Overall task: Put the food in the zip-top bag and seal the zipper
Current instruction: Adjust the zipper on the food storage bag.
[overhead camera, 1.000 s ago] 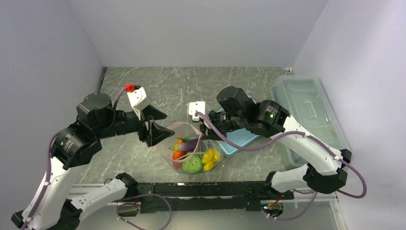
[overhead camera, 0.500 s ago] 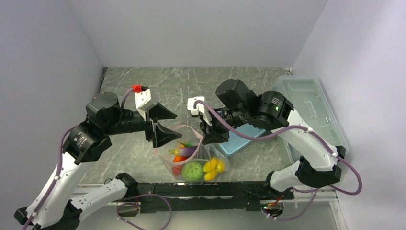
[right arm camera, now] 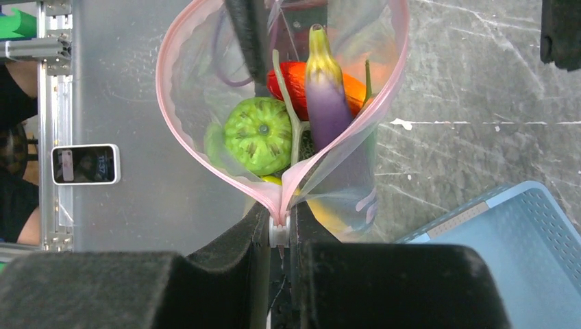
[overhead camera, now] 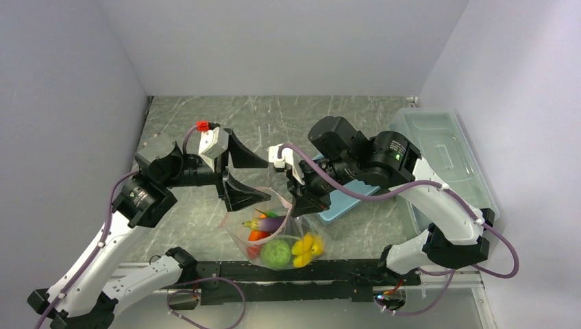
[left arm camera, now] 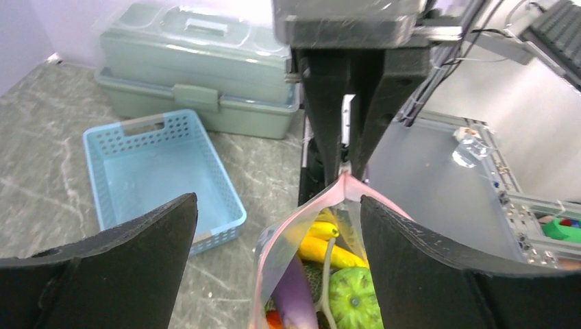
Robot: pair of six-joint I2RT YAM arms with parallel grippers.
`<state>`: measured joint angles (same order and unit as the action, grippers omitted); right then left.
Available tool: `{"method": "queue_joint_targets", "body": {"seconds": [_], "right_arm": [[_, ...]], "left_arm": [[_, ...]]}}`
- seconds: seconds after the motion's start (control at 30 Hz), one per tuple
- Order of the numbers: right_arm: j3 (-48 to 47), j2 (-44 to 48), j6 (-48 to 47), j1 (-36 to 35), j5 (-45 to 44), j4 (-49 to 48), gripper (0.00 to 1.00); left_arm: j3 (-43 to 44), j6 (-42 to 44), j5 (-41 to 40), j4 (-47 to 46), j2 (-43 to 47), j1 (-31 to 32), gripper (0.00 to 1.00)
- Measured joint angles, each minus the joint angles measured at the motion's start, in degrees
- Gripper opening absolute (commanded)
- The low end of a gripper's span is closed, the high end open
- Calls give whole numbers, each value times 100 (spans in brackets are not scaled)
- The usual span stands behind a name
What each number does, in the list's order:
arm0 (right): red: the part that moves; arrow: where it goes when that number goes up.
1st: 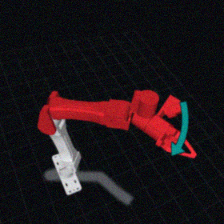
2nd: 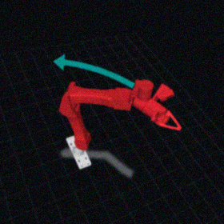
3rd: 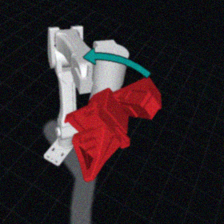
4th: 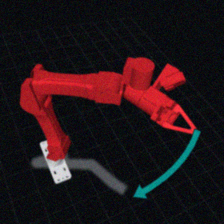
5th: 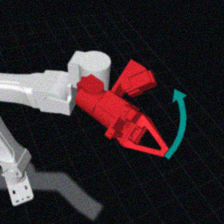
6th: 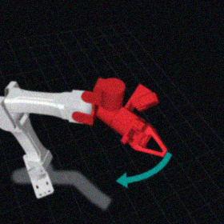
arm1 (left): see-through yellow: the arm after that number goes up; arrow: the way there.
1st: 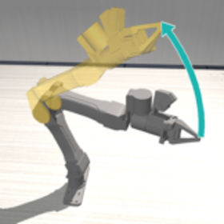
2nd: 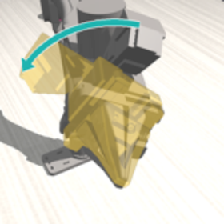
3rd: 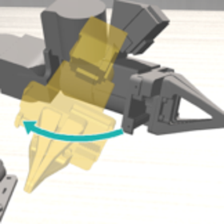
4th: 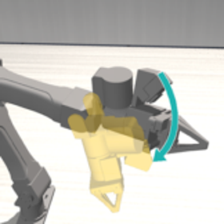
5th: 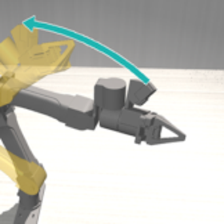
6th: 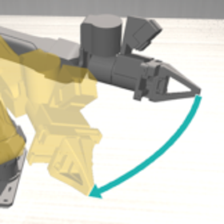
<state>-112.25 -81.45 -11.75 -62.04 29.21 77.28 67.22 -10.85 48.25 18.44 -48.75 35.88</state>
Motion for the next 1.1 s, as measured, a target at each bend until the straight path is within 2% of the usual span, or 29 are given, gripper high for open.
{"method": "queue_joint_targets", "body": {"seconds": [0.3,0.57,0.7,1.1], "right_arm": [[0,-26,55,-4,133,-2,0],[0,-26,157,-4,234,-111,0],[0,-33,275,-4,83,-155,0],[-474,-494,809,-26,-627,-142,0]], "left_arm": [[-116,-542,1071,-1038,-341,0,92],[-334,-855,1777,-1434,-678,11,92],[-332,-839,1978,-1390,-686,87,92],[-289,-350,1919,-227,-431,254,92]]}}
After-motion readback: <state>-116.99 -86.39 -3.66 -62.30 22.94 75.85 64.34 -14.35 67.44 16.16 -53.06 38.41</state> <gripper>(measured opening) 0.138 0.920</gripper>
